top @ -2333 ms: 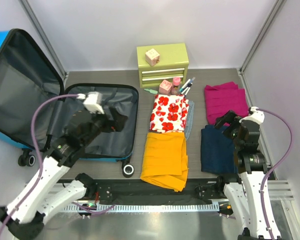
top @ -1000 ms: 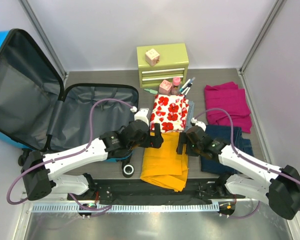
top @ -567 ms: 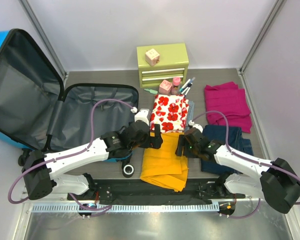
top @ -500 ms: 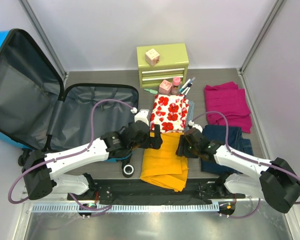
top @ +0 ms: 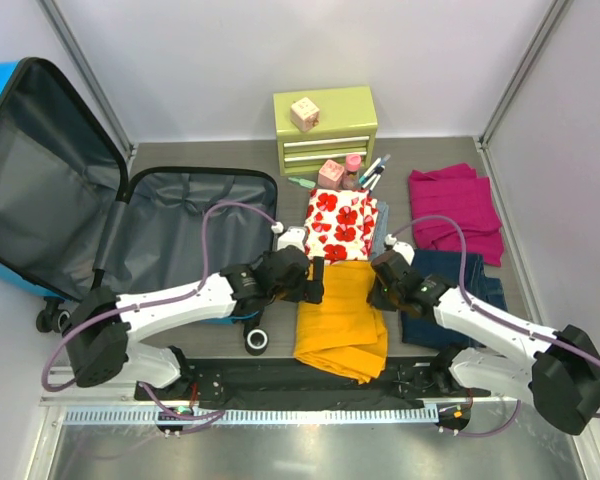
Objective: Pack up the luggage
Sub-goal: Pick up the clothes at the center of the board.
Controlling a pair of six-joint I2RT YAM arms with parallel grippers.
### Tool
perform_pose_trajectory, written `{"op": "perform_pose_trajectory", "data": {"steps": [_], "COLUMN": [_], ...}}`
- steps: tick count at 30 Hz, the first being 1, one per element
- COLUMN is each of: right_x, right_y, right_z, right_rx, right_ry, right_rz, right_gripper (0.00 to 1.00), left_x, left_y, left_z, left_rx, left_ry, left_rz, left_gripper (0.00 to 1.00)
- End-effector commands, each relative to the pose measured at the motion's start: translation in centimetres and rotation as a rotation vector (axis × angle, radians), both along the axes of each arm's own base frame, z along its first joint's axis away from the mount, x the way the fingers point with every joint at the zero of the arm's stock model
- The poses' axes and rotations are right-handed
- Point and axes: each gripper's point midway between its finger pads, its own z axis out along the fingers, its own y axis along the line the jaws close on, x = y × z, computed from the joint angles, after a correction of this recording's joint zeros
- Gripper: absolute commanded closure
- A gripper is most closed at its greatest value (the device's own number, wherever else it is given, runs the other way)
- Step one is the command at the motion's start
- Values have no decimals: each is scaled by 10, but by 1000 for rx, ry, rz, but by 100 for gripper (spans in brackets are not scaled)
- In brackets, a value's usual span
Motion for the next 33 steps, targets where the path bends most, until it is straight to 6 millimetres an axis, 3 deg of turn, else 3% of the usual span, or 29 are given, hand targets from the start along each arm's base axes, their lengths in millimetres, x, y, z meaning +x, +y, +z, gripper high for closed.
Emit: {"op": "perform_pose_trajectory", "data": {"steps": [1,9,18,24,33], "right_x": [9,10,9,10,9], "right_y": [-46,-58,-57,-56,-54], "right_z": [14,17,15,16,18], "right_rx": [-158,-143,-146,-137,-122], "right_ry": [-33,-35,-24,-31,-34], "right_rz": [-106,-147,-143,-140,-134], "right_gripper": [99,99,99,99,99], "left_x": [5,4,-6,-16,-30], "left_y": [-16,-33,-60,-68,-60], "left_z": [-11,-40,-55,-70,-102], "left_rx": [-12,-89,-201,-225,-180], "left_ry": [4,59,52,87,107], "left_rz": [-12,16,48,81,164], "left_gripper": [6,10,15,19,26]}}
